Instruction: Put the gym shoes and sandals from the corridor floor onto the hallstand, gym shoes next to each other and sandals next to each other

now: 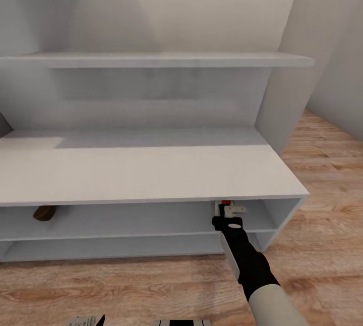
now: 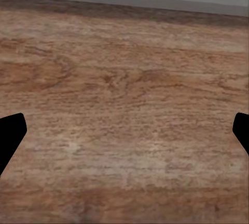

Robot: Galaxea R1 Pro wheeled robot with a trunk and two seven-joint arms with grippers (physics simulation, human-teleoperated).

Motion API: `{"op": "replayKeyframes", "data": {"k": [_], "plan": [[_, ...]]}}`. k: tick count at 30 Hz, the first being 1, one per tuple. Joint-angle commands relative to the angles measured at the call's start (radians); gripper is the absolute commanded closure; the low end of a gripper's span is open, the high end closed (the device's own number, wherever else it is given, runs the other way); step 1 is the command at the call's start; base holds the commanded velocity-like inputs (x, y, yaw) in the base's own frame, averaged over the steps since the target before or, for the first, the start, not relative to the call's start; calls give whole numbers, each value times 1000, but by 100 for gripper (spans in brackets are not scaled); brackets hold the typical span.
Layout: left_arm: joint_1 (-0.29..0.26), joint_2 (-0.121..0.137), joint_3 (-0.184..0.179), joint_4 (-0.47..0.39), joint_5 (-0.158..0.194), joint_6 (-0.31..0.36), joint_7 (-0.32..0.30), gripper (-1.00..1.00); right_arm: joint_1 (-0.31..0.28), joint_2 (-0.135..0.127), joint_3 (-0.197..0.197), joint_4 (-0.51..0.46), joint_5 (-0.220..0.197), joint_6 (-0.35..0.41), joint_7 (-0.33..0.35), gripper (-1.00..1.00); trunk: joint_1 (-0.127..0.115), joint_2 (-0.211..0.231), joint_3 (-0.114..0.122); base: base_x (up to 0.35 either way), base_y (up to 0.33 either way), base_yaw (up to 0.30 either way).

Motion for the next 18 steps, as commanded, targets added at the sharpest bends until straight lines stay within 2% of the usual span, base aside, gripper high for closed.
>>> {"op": "replayKeyframes", "data": {"k": [1, 15, 18], "plan": [[-1, 0, 3, 1, 10, 0, -10, -100, 0, -1, 3, 46, 5, 6, -3, 100, 0, 0, -1, 58, 0, 0], [-1, 1, 3, -2, 11, 0, -10, -100, 0, -1, 3, 45, 4, 6, -3, 100, 0, 0, -1, 9, 0, 0], [-1, 0, 3, 0, 10, 1, -9, -100, 0, -1, 2, 46, 5, 6, -3, 100, 0, 0, -1, 161, 0, 0]]}}
